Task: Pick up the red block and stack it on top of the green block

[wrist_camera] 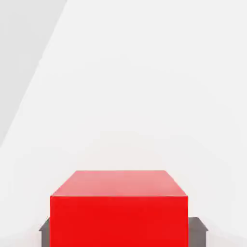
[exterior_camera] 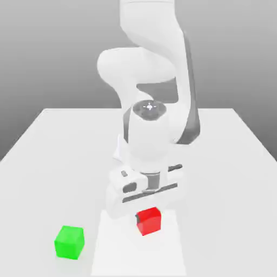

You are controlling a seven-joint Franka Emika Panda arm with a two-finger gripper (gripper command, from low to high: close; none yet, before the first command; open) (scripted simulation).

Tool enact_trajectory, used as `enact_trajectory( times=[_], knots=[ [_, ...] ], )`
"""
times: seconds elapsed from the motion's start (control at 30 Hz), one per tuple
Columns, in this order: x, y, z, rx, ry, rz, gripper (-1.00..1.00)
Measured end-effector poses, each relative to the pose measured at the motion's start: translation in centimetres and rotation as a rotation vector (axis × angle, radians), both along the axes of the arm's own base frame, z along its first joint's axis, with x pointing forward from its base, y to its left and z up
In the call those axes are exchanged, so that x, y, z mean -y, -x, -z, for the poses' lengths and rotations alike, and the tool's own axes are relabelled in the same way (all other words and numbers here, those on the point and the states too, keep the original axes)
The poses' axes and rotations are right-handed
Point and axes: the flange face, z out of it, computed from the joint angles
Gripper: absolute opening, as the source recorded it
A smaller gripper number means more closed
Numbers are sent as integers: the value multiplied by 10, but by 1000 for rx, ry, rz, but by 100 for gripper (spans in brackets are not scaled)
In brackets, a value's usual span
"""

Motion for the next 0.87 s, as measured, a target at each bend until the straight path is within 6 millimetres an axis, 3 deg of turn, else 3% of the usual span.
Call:
enact_trajectory(
  times=[0.1,0.33,0.47,0.57,0.73,0.77,0.87],
  knots=[
    [0,0,-4,0,0,-1,-100],
    [7,-7,-60,-1,-1,-3,-100],
    [103,-40,-79,-3,-2,113,-100],
    [173,-52,-91,-1,-2,167,-100],
    [180,-60,-46,0,-2,148,-100],
    [181,-60,-37,0,-2,148,100],
    [181,-60,-37,0,-2,148,100]
  ],
)
